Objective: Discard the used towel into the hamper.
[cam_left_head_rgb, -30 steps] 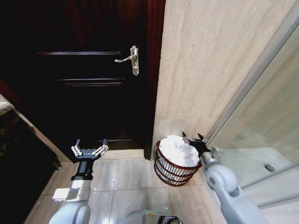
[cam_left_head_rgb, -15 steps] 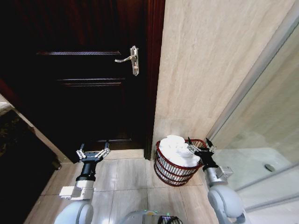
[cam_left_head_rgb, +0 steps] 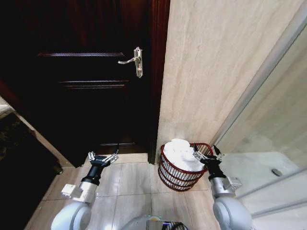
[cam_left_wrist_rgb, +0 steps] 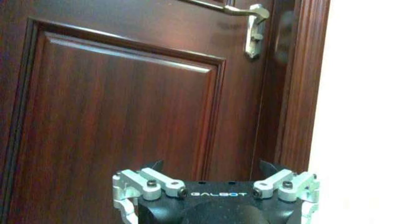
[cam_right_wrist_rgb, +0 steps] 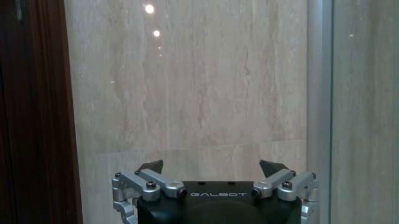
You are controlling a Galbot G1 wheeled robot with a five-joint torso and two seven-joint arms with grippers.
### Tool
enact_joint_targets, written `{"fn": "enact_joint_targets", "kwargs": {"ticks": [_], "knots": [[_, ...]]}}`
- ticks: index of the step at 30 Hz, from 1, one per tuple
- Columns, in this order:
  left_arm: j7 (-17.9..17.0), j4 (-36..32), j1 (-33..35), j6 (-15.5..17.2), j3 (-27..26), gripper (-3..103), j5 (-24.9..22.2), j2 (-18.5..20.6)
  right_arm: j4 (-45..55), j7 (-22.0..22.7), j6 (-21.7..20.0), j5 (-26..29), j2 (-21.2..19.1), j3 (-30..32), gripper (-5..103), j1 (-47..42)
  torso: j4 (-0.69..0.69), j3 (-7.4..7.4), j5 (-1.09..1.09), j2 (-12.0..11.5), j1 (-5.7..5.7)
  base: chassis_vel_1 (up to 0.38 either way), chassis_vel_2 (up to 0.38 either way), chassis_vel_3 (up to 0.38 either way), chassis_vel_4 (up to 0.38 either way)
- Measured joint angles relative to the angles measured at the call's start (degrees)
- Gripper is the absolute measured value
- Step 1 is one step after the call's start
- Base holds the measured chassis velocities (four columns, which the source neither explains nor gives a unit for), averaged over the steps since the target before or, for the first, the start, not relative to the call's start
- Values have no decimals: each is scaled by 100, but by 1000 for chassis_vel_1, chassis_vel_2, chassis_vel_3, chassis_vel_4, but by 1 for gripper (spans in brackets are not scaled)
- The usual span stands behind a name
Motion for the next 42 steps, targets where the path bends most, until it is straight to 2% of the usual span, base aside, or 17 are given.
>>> {"fn": "enact_joint_targets", "kwargs": {"ticks": [6,22,28,36,42], "knots": [[-25,-27,13,-1,-9,100,36,-4,98,40,3,-39,97,-7,100,-83,0,0,0,0,0,0,0,0,0],[86,69,62,-316,-86,100,235,-56,211,146,-24,-57,88,-62,100,-204,0,0,1,0,0,7,6,4,8],[-108,161,14,-455,-91,100,482,-87,231,180,-27,-51,84,-77,100,-188,2,0,0,0,0,58,63,43,41],[-164,148,42,-467,-67,100,472,-172,166,184,-33,-43,21,-67,100,-135,-1,0,1,0,0,7,2,0,3],[-193,137,-14,-296,-40,100,517,-163,135,195,-39,-40,45,-38,100,-18,0,0,1,0,0,0,0,0,0]]}}
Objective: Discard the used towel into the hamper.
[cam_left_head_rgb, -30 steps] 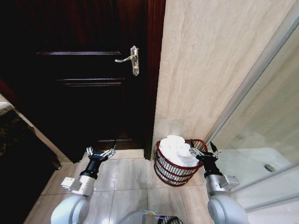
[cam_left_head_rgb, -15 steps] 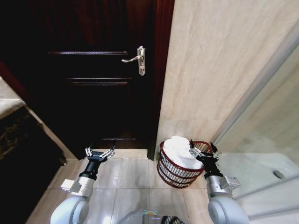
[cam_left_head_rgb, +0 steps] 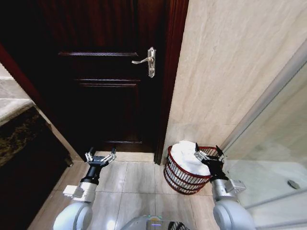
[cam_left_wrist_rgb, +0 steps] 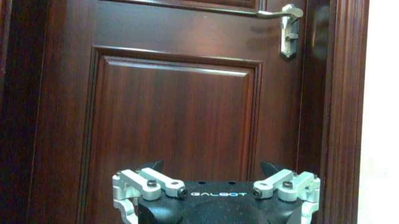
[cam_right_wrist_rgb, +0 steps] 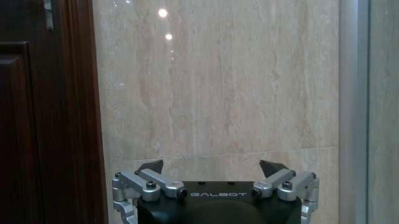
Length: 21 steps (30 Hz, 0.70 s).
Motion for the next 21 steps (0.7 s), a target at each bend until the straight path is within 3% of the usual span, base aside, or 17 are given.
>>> {"fn": "enact_joint_targets", "kwargs": {"ticks": [4,21], "knots": [[-85,-110,-60,110,43,100,200,-22,14,28,1,1,-15,13,100,-2,-1,28,0,57,28,0,0,0,0],[-91,-194,-51,214,58,100,229,26,21,109,62,2,-5,14,100,-1,0,293,0,467,173,0,0,0,0]]}}
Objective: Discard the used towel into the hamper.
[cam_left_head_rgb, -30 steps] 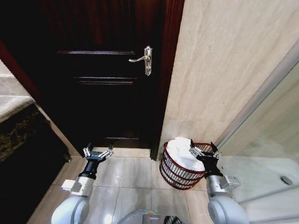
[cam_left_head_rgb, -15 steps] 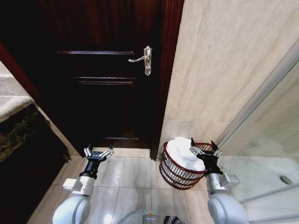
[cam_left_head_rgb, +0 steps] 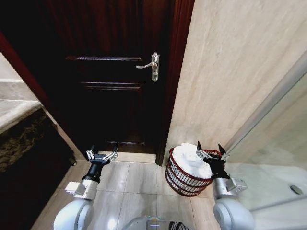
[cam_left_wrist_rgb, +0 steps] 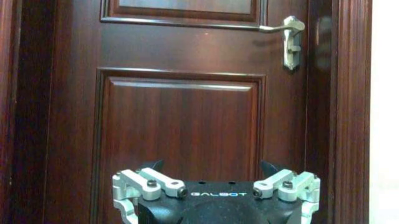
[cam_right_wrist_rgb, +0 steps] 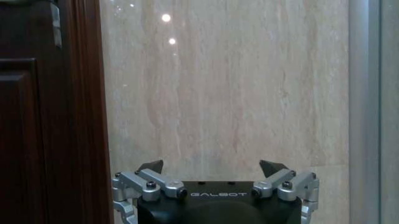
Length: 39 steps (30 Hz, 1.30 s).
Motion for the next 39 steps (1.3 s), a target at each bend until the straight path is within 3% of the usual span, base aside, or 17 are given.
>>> {"fn": "enact_joint_targets", "kwargs": {"ticks": [12,39], "knots": [[-20,12,-119,101,63,100,172,-24,29,13,-2,10,-29,44,100,12,0,113,0,187,74,0,0,0,0],[-79,-226,-124,285,45,100,236,13,102,9,-36,15,-25,123,100,-88,0,523,0,858,334,0,0,0,0]]}}
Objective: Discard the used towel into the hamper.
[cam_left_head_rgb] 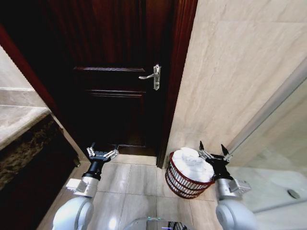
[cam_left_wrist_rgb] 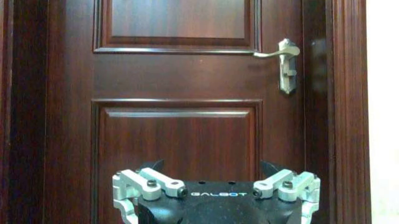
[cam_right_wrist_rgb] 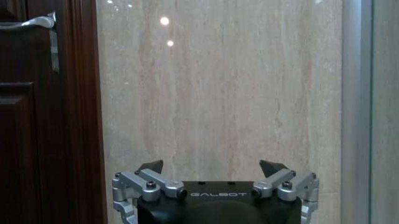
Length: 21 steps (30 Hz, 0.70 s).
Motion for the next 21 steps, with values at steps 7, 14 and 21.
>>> {"fn": "enact_joint_targets", "kwargs": {"ticks": [7,14,21], "knots": [[-3,-23,13,7,8,100,9,-40,38,-16,-112,-12,-20,5,100,-12,0,97,0,168,71,0,0,0,0],[-6,-47,62,-7,-20,100,22,-49,43,-46,-135,-8,-10,31,100,-23,0,195,0,331,135,0,0,0,0],[-16,-53,25,5,-15,100,31,-43,75,-112,-148,-16,-19,64,100,-74,0,294,0,494,201,9,-15,-13,6]]}}
